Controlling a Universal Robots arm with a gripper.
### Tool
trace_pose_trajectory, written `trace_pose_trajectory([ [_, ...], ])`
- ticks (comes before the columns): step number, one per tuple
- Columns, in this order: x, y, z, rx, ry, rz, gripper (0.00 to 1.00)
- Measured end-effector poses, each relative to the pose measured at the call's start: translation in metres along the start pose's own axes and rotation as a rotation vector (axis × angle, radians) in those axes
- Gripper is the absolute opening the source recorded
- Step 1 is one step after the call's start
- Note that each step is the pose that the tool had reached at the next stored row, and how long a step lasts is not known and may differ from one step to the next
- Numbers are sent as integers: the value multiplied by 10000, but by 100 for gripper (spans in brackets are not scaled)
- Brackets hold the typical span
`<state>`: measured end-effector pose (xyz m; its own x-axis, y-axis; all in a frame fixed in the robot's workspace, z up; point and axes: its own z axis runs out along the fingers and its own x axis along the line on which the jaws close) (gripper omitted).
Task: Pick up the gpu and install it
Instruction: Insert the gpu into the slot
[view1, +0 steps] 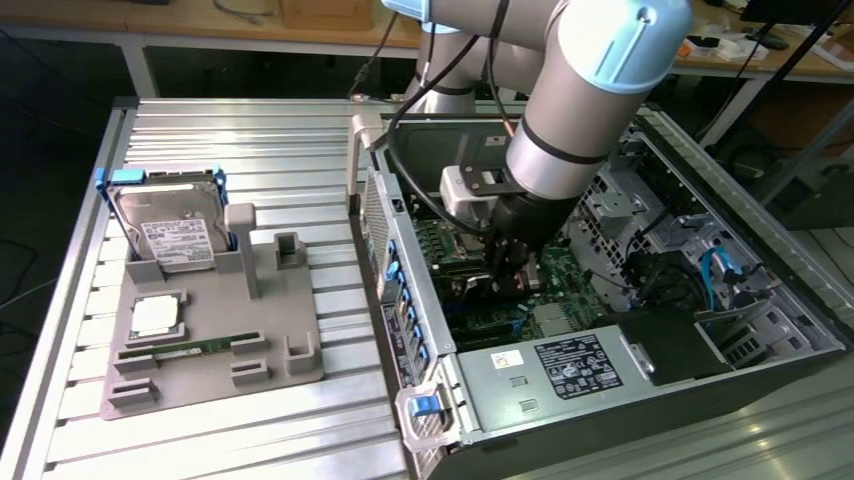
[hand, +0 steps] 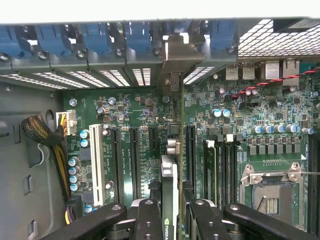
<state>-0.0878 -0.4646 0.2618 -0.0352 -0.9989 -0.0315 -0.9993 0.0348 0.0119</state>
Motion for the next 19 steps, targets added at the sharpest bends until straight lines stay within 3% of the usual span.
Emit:
trace_pose_trajectory([
  [19, -7, 0, -6, 0, -1, 0, 27],
])
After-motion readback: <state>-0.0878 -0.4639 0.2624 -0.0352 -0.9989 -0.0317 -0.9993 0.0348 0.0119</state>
